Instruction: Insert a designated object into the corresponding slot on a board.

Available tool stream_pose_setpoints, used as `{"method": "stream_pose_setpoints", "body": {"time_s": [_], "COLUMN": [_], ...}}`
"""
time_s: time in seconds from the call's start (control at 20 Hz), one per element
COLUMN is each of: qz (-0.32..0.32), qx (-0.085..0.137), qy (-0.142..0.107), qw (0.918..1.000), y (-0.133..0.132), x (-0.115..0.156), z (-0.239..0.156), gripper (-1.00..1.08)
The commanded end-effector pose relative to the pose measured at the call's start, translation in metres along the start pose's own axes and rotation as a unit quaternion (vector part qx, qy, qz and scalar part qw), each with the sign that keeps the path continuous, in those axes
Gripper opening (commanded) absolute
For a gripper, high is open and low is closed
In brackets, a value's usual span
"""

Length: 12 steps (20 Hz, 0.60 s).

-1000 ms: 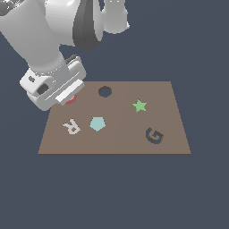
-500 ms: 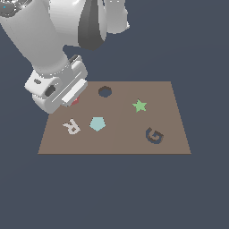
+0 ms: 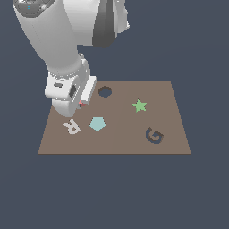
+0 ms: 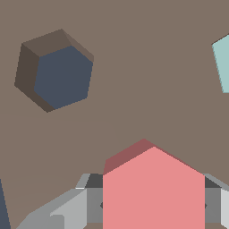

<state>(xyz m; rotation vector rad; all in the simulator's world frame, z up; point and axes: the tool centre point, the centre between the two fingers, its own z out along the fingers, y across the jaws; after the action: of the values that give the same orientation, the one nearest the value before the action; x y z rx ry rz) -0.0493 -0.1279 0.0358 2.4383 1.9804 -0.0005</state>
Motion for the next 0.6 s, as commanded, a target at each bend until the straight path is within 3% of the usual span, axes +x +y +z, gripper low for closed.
{"method": "stream_pose_setpoints", "body": {"time_s": [0.0, 0.2, 0.55], "qz": [-0.057, -0.157, -0.296], "qx": [0.000, 0.000, 0.000], "qy": [0.000, 0.000, 0.000], "qw": [0.9984, 0.9876, 0.9551], "y": [-0.003, -0.013, -0.035], "x": [0.013, 0.035, 0.061], "z": [-0.001, -0.002, -0.004], "gripper": [-1.00, -1.00, -1.00]}}
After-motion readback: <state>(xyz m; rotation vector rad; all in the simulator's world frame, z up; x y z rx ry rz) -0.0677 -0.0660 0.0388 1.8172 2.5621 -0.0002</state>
